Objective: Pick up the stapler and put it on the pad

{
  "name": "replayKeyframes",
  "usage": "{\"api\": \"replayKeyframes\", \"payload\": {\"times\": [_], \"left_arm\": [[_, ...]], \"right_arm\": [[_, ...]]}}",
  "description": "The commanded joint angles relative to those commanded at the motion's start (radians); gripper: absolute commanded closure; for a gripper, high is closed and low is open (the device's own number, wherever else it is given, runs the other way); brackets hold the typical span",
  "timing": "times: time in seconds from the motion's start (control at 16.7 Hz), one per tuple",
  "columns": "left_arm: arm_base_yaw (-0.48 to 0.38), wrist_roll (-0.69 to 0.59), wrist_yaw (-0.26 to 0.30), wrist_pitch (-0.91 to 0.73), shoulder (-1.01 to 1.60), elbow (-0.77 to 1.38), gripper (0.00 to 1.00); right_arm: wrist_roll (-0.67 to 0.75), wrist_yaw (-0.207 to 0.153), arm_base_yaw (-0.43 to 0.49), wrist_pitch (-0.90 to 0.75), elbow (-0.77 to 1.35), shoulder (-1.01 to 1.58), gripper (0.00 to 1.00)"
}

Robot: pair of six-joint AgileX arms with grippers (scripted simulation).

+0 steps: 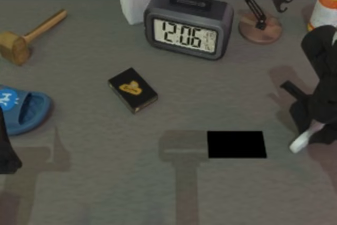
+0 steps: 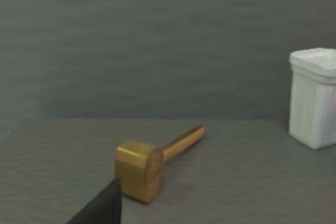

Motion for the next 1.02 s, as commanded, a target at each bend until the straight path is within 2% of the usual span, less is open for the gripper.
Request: {"api": "replayKeyframes", "payload": {"times": [0.66,1.02], "left_arm": [[0.0,0.0,0.0,0.0,0.0,0.0,0.0],[0.0,0.0,0.0,0.0,0.0,0.0,0.0]], "right_arm": [[0.002,0.0,-0.001,-0.017,0.014,-0.008,1.0],[0.002,-0.001,0.004,-0.28,0.153,-0.103,1.0]]}}
